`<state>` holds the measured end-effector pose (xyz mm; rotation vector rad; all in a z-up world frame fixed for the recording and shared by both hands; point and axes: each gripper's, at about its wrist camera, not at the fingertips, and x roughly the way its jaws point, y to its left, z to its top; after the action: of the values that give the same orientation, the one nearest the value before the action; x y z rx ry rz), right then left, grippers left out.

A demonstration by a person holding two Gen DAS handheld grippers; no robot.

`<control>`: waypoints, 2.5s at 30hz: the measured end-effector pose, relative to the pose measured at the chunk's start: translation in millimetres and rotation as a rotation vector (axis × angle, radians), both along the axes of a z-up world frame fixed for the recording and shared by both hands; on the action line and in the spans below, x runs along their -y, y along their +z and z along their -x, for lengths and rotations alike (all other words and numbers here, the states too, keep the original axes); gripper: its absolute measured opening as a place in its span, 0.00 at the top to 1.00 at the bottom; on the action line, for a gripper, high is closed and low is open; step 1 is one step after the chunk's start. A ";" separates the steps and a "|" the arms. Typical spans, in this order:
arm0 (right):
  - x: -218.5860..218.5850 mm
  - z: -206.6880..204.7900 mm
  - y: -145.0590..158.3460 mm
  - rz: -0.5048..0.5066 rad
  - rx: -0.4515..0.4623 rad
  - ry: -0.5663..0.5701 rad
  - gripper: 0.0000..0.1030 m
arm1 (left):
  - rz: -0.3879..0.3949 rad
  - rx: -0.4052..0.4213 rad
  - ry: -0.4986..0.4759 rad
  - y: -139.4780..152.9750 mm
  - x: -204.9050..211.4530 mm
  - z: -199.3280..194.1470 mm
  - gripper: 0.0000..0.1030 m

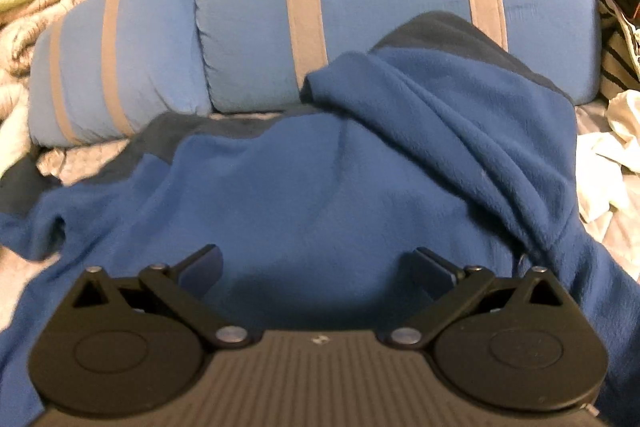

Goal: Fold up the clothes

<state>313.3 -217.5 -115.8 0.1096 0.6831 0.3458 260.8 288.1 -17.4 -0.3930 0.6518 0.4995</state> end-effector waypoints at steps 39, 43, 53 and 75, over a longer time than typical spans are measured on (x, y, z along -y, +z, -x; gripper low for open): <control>13.9 -27.5 29.9 0.145 0.319 -0.084 0.23 | 0.017 0.011 -0.785 -63.1 301.5 -43.5 0.28; 11.8 -53.5 21.7 0.147 0.274 -0.072 0.56 | 0.087 -0.018 -0.759 -65.5 290.4 -42.9 0.28; 52.5 -23.9 47.1 0.051 0.261 -0.252 0.95 | 0.121 0.030 -0.767 -34.3 297.2 -36.8 0.28; 122.1 17.8 106.6 0.259 0.212 -0.224 0.40 | 0.175 0.039 -0.791 -37.9 295.2 -37.2 0.28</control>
<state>295.5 -339.6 -9.2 -0.0956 0.4942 0.0507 298.1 -7.2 -55.3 -0.2767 0.7545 -0.3185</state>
